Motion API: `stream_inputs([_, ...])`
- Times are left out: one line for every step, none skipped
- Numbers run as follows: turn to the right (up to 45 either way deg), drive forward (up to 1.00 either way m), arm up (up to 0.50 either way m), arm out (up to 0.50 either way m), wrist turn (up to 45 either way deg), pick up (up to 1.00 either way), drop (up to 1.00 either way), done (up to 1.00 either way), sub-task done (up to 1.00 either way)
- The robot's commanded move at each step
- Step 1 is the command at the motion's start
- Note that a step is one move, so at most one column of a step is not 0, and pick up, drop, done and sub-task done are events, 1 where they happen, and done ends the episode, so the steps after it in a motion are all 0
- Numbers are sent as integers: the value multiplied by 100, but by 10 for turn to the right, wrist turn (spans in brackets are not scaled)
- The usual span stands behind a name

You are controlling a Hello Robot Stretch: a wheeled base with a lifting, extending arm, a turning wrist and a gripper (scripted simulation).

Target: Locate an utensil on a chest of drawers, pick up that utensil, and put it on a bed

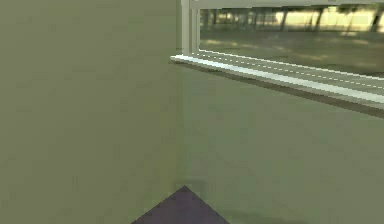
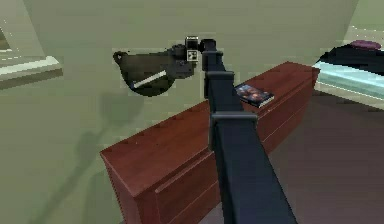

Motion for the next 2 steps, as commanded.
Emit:
stream_inputs([0, 0, 0, 0, -450, 0, 0, 0, 0])
stream_inputs([450, 0, 0, 0, 0, 0, 0, 0, 0])
